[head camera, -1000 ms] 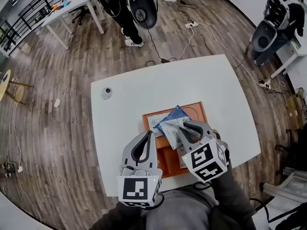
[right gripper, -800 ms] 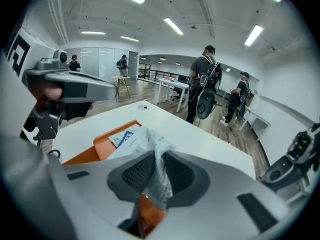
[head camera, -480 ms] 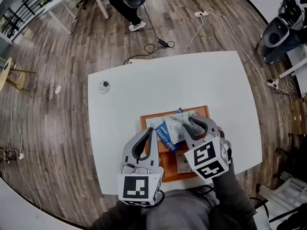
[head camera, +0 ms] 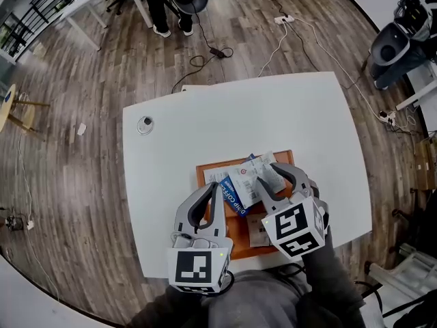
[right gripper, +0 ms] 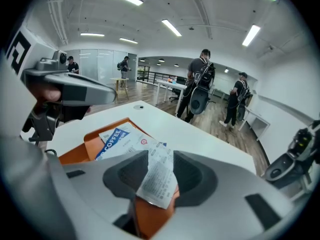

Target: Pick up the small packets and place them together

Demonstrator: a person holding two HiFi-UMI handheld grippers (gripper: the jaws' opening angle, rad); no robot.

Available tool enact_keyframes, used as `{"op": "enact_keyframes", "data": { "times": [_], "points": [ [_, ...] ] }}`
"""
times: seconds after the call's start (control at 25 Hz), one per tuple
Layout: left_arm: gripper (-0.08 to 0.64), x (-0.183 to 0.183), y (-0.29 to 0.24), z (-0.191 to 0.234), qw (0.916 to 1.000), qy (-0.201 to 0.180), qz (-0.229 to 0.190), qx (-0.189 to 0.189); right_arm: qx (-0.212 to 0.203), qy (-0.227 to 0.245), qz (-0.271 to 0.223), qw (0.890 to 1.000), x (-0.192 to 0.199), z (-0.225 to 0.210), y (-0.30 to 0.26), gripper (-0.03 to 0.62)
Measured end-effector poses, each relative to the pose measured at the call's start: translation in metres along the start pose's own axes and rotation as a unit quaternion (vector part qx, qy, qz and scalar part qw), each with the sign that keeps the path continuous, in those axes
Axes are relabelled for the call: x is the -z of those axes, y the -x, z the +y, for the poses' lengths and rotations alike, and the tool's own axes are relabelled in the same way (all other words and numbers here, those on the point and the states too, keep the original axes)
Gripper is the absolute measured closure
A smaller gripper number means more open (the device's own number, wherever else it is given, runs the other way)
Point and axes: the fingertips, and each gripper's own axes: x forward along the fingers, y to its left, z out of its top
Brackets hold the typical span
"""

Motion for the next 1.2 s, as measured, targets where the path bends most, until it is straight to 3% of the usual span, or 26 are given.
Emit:
{"op": "enact_keyframes", "data": {
  "times": [0.4, 0.84, 1.2],
  "points": [
    [0.563, 0.006, 0.023, -0.01, 0.9997, -0.005, -0.009, 0.021, 0.024, -0.004, -0.003, 1.0, 0.009, 0.019, 0.022, 0.443],
    [0.563, 0.03, 0.056, -0.032, 0.998, -0.009, 0.005, 0.062, 0.039, -0.025, 0.02, 0.999, 0.047, 0.059, 0.049, 0.443],
    [0.563, 0.059, 0.073, -0.03, 0.9969, -0.007, 0.028, 0.073, 0.018, -0.029, 0.106, 0.994, 0.11, 0.099, 0.035, 0.425]
  ]
}}
